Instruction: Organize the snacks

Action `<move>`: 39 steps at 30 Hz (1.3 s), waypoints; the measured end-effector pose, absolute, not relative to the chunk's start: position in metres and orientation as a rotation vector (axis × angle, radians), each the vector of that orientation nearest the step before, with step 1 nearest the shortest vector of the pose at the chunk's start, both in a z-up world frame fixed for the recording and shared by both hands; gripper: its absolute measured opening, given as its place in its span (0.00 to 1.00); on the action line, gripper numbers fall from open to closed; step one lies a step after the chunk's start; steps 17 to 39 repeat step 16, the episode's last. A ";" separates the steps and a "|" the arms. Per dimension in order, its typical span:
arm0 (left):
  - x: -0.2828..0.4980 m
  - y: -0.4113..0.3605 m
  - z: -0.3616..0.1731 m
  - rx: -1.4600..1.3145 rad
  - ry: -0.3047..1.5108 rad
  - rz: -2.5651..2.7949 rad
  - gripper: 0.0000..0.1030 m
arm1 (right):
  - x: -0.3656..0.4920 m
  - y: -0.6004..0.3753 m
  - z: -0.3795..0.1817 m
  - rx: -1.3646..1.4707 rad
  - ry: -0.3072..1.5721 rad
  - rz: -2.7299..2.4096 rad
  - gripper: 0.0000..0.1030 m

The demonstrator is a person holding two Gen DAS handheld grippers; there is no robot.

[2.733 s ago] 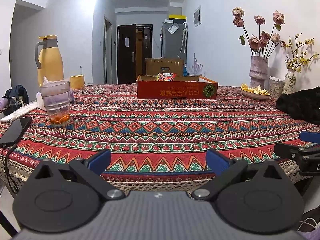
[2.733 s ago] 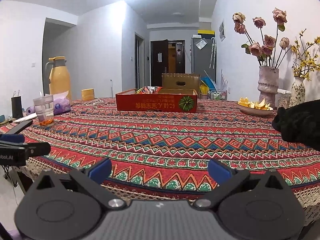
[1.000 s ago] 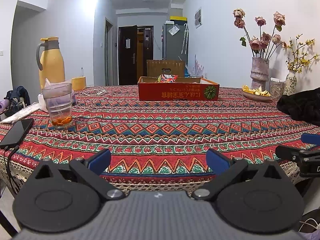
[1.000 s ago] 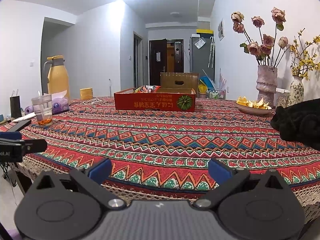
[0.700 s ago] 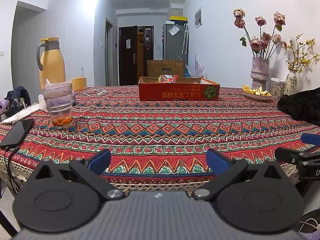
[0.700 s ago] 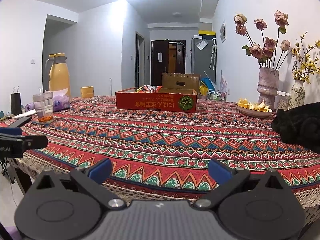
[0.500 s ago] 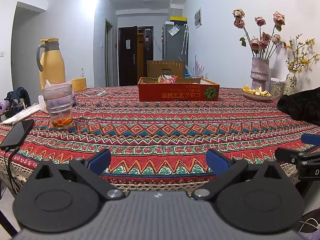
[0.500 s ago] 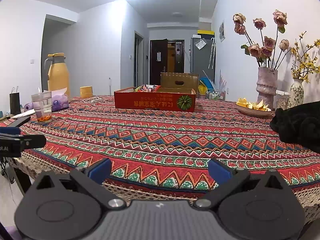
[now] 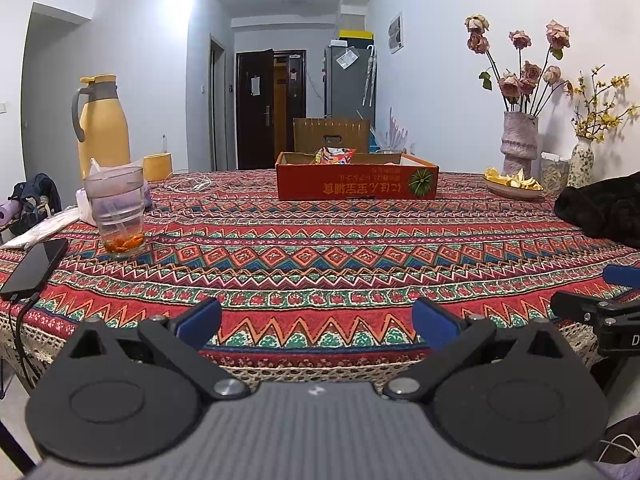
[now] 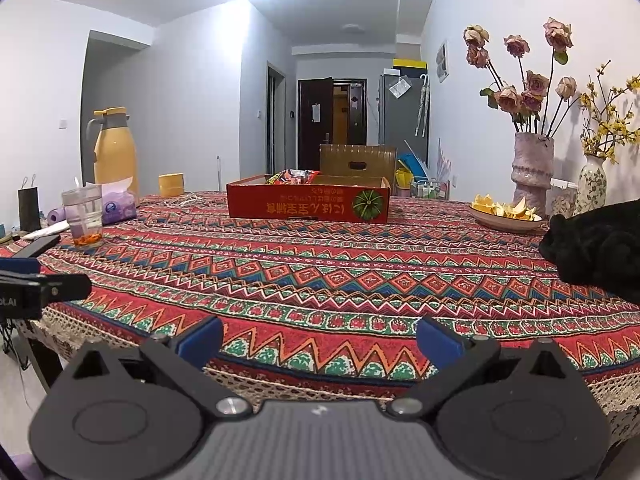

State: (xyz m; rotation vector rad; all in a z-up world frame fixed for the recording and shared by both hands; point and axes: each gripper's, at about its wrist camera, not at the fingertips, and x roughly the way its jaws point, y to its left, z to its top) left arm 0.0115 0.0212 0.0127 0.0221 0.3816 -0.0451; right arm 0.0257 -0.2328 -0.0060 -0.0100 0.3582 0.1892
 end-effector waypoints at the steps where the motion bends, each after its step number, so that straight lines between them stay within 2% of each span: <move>1: 0.012 0.021 0.013 0.022 0.381 -0.045 1.00 | 0.026 -0.233 -0.006 -0.011 0.358 0.190 1.00; 39: 0.008 0.017 0.010 0.047 0.395 -0.063 1.00 | 0.026 -0.232 -0.009 -0.017 0.370 0.193 1.00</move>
